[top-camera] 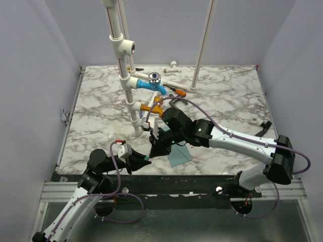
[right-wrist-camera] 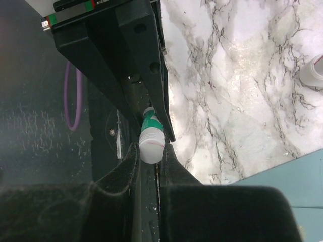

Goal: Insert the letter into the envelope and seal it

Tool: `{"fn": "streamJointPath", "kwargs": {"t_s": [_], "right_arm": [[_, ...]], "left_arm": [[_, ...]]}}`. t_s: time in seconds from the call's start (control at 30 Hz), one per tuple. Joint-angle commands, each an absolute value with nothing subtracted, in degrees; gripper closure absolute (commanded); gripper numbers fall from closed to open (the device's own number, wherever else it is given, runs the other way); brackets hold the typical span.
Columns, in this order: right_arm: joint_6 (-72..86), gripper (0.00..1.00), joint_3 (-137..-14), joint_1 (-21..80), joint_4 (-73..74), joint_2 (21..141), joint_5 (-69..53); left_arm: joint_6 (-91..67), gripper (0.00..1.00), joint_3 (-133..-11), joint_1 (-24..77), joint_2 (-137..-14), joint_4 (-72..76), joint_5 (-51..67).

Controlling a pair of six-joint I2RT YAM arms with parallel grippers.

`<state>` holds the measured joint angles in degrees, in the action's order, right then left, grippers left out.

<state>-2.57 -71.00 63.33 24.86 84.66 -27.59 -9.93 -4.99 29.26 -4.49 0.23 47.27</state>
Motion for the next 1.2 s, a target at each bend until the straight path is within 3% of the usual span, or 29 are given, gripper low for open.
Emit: {"fn": "streamJointPath", "kwargs": {"t_s": [0.0, 0.13, 0.2, 0.3, 0.4, 0.5, 0.7, 0.77, 0.93, 1.07, 1.17], "right_arm": [[-3.43, 0.99, -68.32, 68.02, 26.91, 89.60, -30.87], [-1.12, 0.98, -68.42, 68.14, 24.59, 88.63, -28.97], [-0.69, 0.76, -70.53, 68.14, 25.19, 87.73, -28.45], [0.62, 0.60, -71.66, 68.12, 24.17, 84.30, -25.92], [3.40, 0.51, -71.72, 68.16, 23.83, 79.46, -19.93], [4.53, 0.24, -71.33, 68.12, 23.91, 74.98, -16.34], [7.66, 0.14, -72.16, 68.12, 24.02, 74.86, -9.34], [8.29, 0.03, -73.83, 68.12, 25.19, 77.27, -6.46], [7.61, 0.06, -74.37, 68.12, 24.88, 80.28, -10.35], [7.75, 0.24, -73.08, 68.13, 22.89, 79.95, -11.95], [7.86, 0.44, -72.77, 68.16, 22.41, 80.43, -12.07]], "left_arm": [[-9.76, 1.00, -6.95, 28.74, -3.30, 11.51, 43.82], [-9.67, 1.00, -6.86, 28.65, -3.38, 11.60, 44.99], [-9.67, 1.00, -6.86, 28.65, -3.59, 11.65, 45.43], [-9.94, 1.00, -6.82, 28.65, -3.70, 11.67, 45.66], [-9.95, 1.00, -6.82, 28.65, -3.78, 11.69, 45.79], [-10.01, 1.00, -6.78, 28.65, -4.04, 11.69, 45.75], [-10.12, 1.00, -6.77, 28.65, -4.39, 11.87, 45.85], [-10.02, 1.00, -6.77, 28.65, -4.46, 11.78, 45.88], [-10.02, 1.00, -6.77, 28.65, -4.37, 11.83, 45.84], [-10.02, 1.00, -6.77, 28.65, -4.40, 11.84, 45.81], [-10.04, 1.00, -6.79, 28.65, -4.49, 11.91, 45.73]]}}
